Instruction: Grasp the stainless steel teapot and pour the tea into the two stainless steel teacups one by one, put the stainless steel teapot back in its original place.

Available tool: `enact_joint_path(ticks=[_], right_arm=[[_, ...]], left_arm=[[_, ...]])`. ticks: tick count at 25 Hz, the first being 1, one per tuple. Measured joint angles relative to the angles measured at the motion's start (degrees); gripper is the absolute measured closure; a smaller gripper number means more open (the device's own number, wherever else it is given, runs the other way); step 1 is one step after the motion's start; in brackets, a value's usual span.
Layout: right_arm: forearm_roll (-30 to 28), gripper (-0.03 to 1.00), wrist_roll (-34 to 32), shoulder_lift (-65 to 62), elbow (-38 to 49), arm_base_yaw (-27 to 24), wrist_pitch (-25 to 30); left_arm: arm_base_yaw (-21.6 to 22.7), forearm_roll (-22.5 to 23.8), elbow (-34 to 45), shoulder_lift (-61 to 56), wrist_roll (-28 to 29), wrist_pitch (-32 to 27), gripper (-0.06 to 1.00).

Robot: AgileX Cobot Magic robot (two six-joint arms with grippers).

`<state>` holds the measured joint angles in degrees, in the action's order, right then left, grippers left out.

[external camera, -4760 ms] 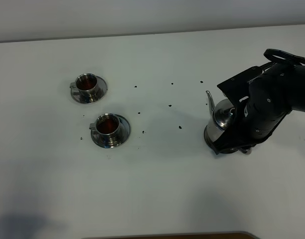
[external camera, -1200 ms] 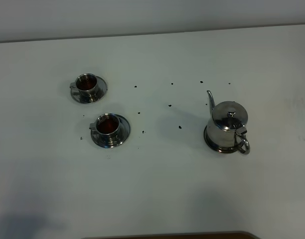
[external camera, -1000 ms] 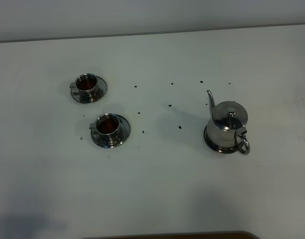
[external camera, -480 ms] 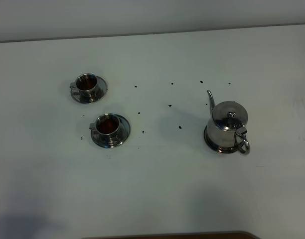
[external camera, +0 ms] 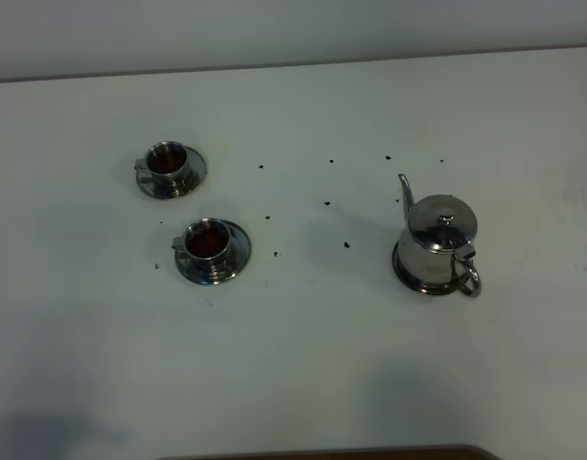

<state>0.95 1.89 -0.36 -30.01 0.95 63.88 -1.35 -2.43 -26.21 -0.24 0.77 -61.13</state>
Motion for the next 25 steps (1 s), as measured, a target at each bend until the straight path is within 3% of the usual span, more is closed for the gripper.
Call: enact_joint_path(ticks=[25], right_arm=[[-0.05,0.73,-0.35,0.0,0.0,-0.19,0.0]], left_arm=[[0.0,0.0,0.0,0.0,0.0,0.0,0.49]])
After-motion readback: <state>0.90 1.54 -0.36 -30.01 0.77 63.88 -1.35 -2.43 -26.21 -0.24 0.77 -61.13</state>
